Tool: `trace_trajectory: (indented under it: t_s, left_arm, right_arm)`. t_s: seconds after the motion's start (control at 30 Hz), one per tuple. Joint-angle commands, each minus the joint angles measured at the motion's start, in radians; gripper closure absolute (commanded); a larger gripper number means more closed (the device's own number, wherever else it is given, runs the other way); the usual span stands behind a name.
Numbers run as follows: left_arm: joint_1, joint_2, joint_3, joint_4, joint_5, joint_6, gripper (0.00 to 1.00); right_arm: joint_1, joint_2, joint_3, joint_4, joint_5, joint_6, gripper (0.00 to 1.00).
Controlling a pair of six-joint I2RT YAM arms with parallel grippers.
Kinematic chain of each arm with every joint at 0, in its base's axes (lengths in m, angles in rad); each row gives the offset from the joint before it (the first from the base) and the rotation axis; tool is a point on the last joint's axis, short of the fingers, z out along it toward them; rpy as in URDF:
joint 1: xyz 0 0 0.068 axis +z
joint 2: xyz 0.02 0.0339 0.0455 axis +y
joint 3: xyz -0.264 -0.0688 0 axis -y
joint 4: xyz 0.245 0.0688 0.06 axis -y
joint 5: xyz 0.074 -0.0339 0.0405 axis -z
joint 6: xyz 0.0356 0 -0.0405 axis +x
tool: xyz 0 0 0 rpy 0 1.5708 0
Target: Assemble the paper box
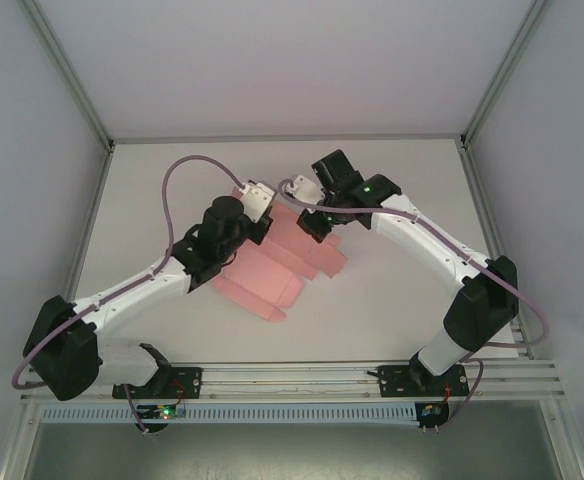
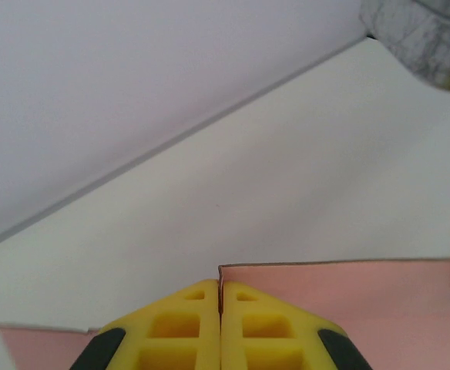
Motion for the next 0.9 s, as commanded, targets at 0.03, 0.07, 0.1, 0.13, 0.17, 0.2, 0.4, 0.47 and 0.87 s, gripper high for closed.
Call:
trace_trajectory:
  t_s: [0.03, 0.07, 0.1, 0.13, 0.17, 0.2, 0.4, 0.47, 0.87]
  left_arm:
    - [-0.081, 0.077, -0.001, 0.069, -0.123, -0.068, 1.00]
    - [-0.087, 0.093, 0.007, 0.071, -0.138, -0.084, 0.99]
    - [-0.091, 0.105, 0.014, 0.070, -0.143, -0.099, 0.92]
    - [-0.093, 0.116, 0.018, 0.061, -0.136, -0.119, 0.89]
    - [-0.092, 0.126, 0.020, 0.057, -0.121, -0.137, 0.89]
    - [-0.092, 0.132, 0.016, 0.059, -0.109, -0.146, 0.89]
    - [-0.093, 0.129, -0.001, 0.078, -0.126, -0.231, 0.79]
    - [-0.092, 0.113, 0.000, 0.064, -0.141, -0.232, 0.79]
    - [-0.028, -0.259, -0.086, -0.205, -0.162, -0.325, 0.00]
  right_arm:
    - [0.024, -0.013, 0.002, 0.168, 0.034, 0.090, 1.00]
    - [0.027, -0.010, -0.001, 0.173, 0.051, 0.094, 1.00]
    - [0.032, -0.011, -0.005, 0.179, 0.071, 0.098, 1.00]
    - [0.035, -0.012, -0.012, 0.190, 0.093, 0.099, 1.00]
    - [0.041, -0.015, -0.025, 0.210, 0.124, 0.095, 1.00]
    - [0.048, -0.023, -0.041, 0.234, 0.160, 0.084, 1.00]
    - [0.070, -0.048, -0.101, 0.298, 0.297, 0.058, 1.00]
    - [0.071, -0.052, -0.107, 0.297, 0.281, 0.052, 1.00]
    - [0.077, -0.140, -0.227, 0.365, 0.249, -0.141, 1.00]
